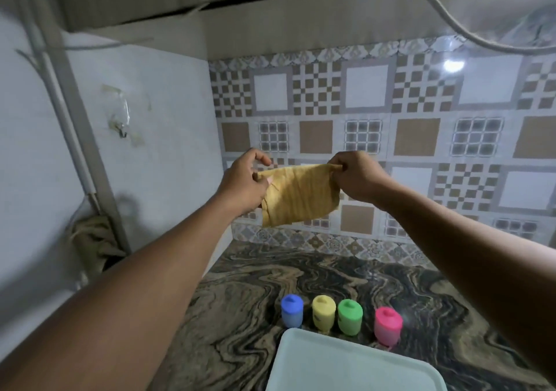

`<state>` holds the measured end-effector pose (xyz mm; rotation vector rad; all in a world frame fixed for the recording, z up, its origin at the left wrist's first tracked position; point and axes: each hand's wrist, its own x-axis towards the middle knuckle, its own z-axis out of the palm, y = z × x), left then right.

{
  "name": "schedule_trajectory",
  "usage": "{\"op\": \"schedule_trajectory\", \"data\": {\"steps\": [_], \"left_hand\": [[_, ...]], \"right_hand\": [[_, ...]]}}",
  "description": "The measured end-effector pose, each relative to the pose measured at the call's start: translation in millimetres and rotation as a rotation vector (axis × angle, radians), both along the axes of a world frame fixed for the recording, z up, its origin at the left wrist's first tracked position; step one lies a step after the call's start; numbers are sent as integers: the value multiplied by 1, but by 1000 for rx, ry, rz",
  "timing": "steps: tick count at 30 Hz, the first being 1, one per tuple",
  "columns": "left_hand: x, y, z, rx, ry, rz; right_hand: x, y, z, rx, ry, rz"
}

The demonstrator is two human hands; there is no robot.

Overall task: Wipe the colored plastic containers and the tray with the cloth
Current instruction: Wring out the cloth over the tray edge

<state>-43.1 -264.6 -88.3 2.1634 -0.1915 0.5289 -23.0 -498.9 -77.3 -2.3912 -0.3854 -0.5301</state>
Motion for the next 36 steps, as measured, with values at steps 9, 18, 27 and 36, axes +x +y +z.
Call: {"op": "schedule_trajectory", "data": {"steps": [9,18,27,36], "left_hand": [[-33,63,9,184,-123,235],[-55,145,19,444,-224,438],[-48,214,38,803,-182,619],[14,254,60,934,-134,793]], "right_hand": [[11,87,1,-44,-133,259],[16,185,2,-211,-358,369],[37,267,33,-371,-569,412],[102,331,59,-334,-617,381]]}}
